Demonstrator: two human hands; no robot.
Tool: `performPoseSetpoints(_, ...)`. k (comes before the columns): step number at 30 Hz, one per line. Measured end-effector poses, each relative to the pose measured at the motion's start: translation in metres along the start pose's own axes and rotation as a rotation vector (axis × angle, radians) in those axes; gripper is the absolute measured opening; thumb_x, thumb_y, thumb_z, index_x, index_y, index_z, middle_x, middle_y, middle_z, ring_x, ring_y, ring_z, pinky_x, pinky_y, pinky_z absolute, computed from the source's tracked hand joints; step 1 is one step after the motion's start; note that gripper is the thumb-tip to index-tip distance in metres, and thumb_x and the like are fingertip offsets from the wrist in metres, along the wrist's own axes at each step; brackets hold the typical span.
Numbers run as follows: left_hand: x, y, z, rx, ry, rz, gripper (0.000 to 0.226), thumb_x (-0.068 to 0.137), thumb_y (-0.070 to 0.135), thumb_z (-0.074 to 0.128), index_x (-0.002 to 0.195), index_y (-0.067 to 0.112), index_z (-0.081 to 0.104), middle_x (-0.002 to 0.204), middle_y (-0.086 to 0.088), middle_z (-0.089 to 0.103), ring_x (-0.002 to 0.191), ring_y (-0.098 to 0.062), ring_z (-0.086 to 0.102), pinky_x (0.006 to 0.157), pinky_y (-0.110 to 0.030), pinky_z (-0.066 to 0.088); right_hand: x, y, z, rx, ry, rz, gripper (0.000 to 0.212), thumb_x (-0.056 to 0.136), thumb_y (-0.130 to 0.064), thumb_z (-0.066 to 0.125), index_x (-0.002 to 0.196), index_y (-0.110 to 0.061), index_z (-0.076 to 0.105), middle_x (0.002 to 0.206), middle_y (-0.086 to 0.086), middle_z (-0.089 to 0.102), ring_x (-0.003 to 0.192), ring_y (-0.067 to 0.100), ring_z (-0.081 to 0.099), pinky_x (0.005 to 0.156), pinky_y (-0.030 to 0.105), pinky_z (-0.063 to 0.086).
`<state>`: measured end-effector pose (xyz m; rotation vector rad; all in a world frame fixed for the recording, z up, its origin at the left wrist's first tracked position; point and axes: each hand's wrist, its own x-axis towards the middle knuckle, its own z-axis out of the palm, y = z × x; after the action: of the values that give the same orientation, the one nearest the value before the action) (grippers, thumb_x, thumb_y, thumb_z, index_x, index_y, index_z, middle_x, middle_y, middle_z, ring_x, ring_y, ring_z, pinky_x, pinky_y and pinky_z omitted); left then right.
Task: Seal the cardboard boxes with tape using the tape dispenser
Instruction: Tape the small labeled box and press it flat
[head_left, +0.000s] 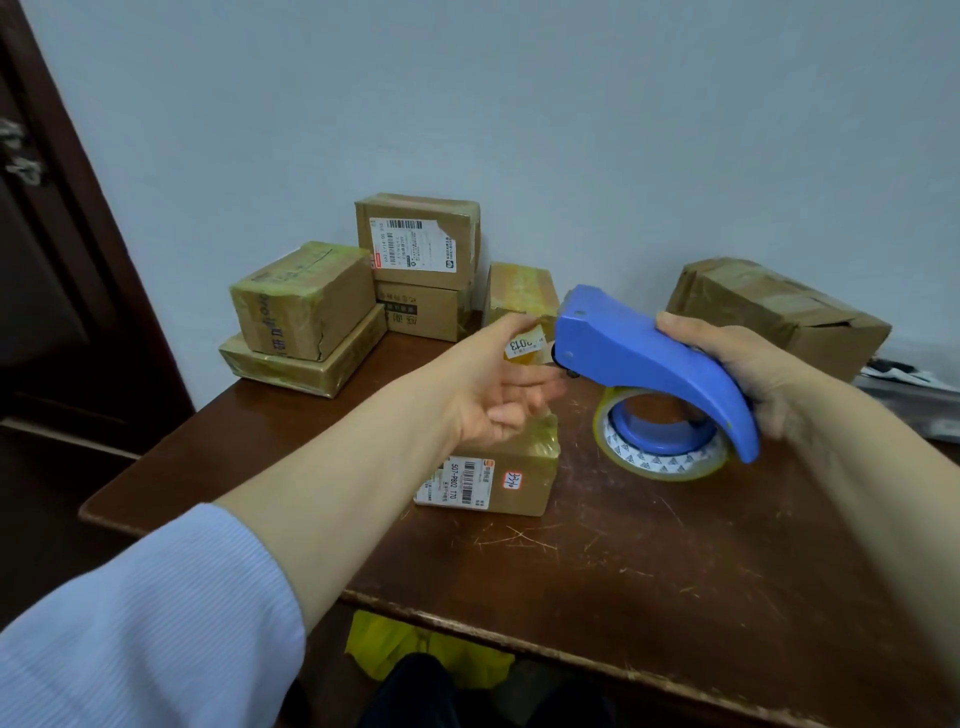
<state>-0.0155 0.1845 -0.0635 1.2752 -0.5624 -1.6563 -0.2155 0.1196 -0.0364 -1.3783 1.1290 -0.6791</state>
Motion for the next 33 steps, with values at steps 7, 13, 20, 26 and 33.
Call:
performPoseSetpoints(7, 0.000, -0.001, -0.015, 0.126, 0.278, 0.363, 0.013, 0.086, 0.010, 0.067, 0.076, 0.003, 0.064, 0.058, -0.005, 0.058, 0.039, -0.006, 0.034, 0.028, -0.014, 0.019, 0.004, -0.013, 0.014, -0.275, 0.017, -0.022, 0.058, 0.046, -0.053, 0.073, 0.081, -0.007, 0.069, 0.060, 0.004, 0.069, 0.047, 0.016, 0.062, 0.051, 0.025, 0.048)
performPoseSetpoints(13, -0.006, -0.003, -0.044, 0.389, 0.512, 0.508, 0.018, 0.086, 0.008, 0.067, 0.068, 0.008, 0.070, 0.056, -0.003, 0.065, 0.038, -0.005, 0.035, 0.037, -0.016, 0.024, 0.010, -0.023, 0.036, -0.417, -0.003, -0.079, 0.047, 0.064, -0.056, 0.074, 0.067, -0.010, 0.065, 0.049, -0.001, 0.064, 0.040, 0.011, 0.058, 0.046, 0.018, 0.045)
performPoseSetpoints(20, -0.005, -0.005, -0.062, 0.441, 0.595, 0.515, 0.024, 0.083, 0.020, 0.074, 0.061, 0.011, 0.067, 0.059, -0.002, 0.062, 0.048, -0.010, 0.039, 0.038, -0.014, 0.029, 0.014, -0.021, 0.037, -0.541, -0.016, -0.121, 0.049, 0.058, -0.057, 0.073, 0.058, -0.010, 0.059, 0.045, -0.002, 0.060, 0.038, 0.011, 0.055, 0.049, 0.024, 0.041)
performPoseSetpoints(26, -0.013, -0.009, -0.100, 0.440, 0.740, 0.491, 0.026, 0.085, 0.025, 0.072, 0.069, 0.005, 0.068, 0.076, -0.008, 0.059, 0.062, -0.014, 0.042, 0.051, -0.022, 0.034, 0.015, -0.024, 0.011, -0.710, 0.017, -0.106, 0.057, 0.051, -0.061, 0.072, 0.062, -0.006, 0.063, 0.051, 0.003, 0.063, 0.050, 0.020, 0.058, 0.053, 0.027, 0.043)
performPoseSetpoints(33, -0.003, -0.018, -0.103, 0.252, 0.724, 0.469, 0.014, 0.084, 0.014, 0.072, 0.078, 0.002, 0.068, 0.057, 0.000, 0.060, 0.046, -0.008, 0.034, 0.035, -0.015, 0.022, 0.024, -0.026, 0.022, -0.858, -0.001, -0.097, 0.066, 0.064, -0.063, 0.071, 0.079, 0.001, 0.071, 0.075, 0.013, 0.069, 0.060, 0.023, 0.061, 0.055, 0.027, 0.044)
